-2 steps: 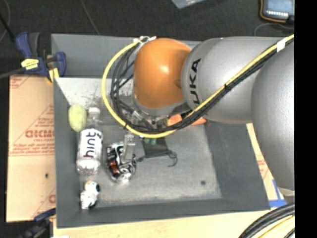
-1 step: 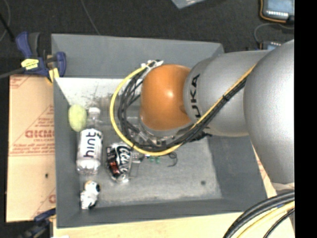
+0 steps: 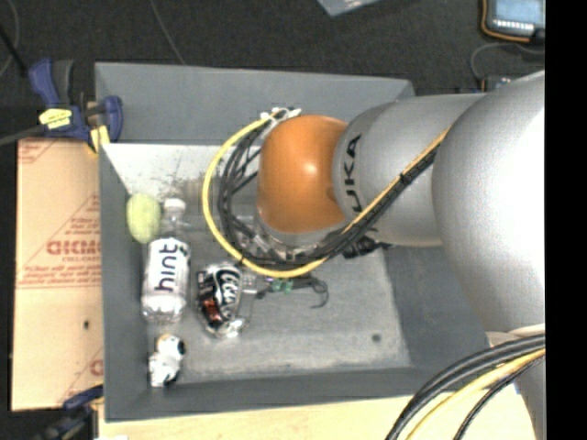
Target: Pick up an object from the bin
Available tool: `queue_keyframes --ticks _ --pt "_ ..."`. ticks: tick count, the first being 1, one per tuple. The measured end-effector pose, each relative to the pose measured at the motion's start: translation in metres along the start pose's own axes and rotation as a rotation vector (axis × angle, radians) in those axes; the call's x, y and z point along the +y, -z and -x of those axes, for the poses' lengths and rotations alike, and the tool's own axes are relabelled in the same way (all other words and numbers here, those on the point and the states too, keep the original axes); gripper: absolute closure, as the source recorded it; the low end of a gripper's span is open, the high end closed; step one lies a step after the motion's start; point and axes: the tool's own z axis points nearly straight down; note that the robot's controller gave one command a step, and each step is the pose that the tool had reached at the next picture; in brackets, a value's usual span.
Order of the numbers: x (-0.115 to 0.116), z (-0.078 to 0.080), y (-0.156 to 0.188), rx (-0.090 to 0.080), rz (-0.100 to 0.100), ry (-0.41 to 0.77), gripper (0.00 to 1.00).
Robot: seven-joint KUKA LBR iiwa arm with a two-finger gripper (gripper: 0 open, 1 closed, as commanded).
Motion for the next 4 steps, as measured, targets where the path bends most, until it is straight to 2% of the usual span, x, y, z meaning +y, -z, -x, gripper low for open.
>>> queue_keyframes --ticks 1,2,3,4 --pt "0.006 0.013 -0.007 -0.006 0.001 0.065 0.0" --pt "0.007 0.012 -0.01 -0.006 0.001 0.136 0.0" --pt "0.0 0.011 -0.014 -0.007 0.001 0.27 0.0" --pt "0.0 0.014 -0.031 -0.005 0.003 0.015 0.0"
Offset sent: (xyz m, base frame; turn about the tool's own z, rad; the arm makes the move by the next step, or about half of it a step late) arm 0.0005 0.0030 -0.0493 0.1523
